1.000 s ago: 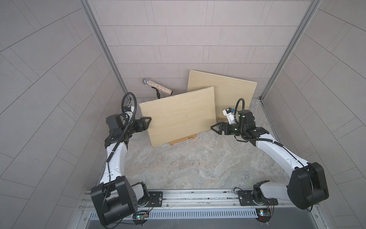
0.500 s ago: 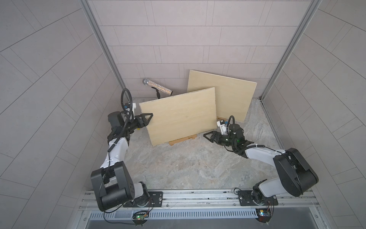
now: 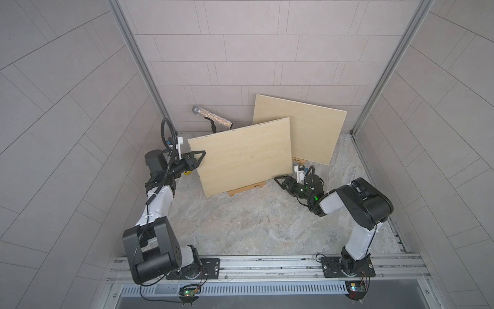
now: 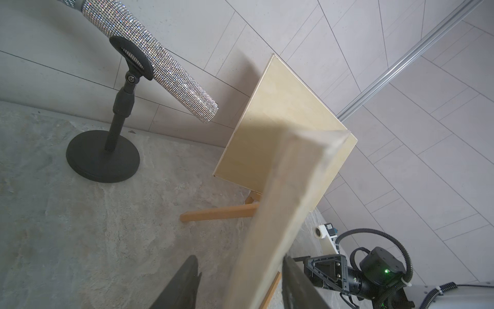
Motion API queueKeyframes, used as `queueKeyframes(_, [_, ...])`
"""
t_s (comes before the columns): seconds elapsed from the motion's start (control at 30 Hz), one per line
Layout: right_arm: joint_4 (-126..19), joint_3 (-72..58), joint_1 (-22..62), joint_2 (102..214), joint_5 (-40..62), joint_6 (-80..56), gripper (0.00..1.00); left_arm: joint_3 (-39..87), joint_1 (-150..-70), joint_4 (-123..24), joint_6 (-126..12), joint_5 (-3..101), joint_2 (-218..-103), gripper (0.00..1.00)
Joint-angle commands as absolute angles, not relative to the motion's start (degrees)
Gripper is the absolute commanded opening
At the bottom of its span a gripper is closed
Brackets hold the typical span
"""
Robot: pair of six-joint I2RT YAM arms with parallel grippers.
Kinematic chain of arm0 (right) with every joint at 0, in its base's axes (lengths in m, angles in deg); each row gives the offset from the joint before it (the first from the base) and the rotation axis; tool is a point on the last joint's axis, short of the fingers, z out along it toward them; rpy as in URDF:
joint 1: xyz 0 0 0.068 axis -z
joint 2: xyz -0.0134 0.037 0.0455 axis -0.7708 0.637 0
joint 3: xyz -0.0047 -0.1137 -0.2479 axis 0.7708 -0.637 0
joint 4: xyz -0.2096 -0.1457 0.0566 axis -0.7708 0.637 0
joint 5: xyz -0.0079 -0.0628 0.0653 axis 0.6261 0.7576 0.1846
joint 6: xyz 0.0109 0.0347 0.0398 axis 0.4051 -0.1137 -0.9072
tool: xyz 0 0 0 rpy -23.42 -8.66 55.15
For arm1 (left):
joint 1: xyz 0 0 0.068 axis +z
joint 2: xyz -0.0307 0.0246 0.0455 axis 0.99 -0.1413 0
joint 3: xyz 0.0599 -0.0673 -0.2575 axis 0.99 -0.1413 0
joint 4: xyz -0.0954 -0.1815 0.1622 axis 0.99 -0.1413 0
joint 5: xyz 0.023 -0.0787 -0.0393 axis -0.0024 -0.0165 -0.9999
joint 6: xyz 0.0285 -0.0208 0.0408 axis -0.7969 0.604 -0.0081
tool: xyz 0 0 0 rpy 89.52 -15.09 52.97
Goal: Disassemble the easel
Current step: Pick up the drawing board from the easel.
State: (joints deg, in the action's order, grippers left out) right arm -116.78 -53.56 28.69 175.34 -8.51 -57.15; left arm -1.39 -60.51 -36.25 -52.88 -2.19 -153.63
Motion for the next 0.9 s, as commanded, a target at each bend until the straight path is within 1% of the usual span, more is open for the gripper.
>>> queueKeyframes(0.0, [-125.4,-52.7,28.8,177.2,-6.7,-60.4,0.96,-2.6,-60.4,-35.1,-54.1,-1.6,-153.1,0.49])
queueKeyframes(0.23, [-134.4,-50.8,29.2,184.8,-6.0,-64.9,0.94,-2.1,-60.3,-36.5,-55.1,-1.5,-153.5,0.44])
queueKeyframes(0.57, [-134.4,-44.9,29.4,187.8,-7.6,-64.6,0.94,-2.1,-60.1,-39.4,-57.8,-0.8,-152.9,0.32])
queueKeyframes(0.63, [-134.4,-44.2,29.4,188.4,-7.7,-64.7,0.94,-2.4,-59.9,-40.0,-58.6,-0.6,-152.7,0.28])
queueKeyframes(0.73, [-134.4,-43.1,29.5,189.4,-7.9,-65.1,0.94,-2.6,-59.9,-39.8,-58.7,-0.8,-152.9,0.19])
queueKeyframes(0.8, [-134.4,-42.1,29.5,190.1,-8.1,-65.3,0.94,-2.6,-59.9,-39.8,-58.8,-1.1,-153.0,0.09])
queueKeyframes(0.83, [-134.4,-41.5,29.6,190.6,-8.2,-65.4,0.94,-2.7,-59.9,-39.7,-58.7,-1.2,-153.2,0.02])
queueKeyframes(0.87, [-134.4,-40.8,29.6,191.2,-8.2,-65.7,0.94,-2.7,-59.9,-39.5,-58.5,-1.4,-153.3,0.00])
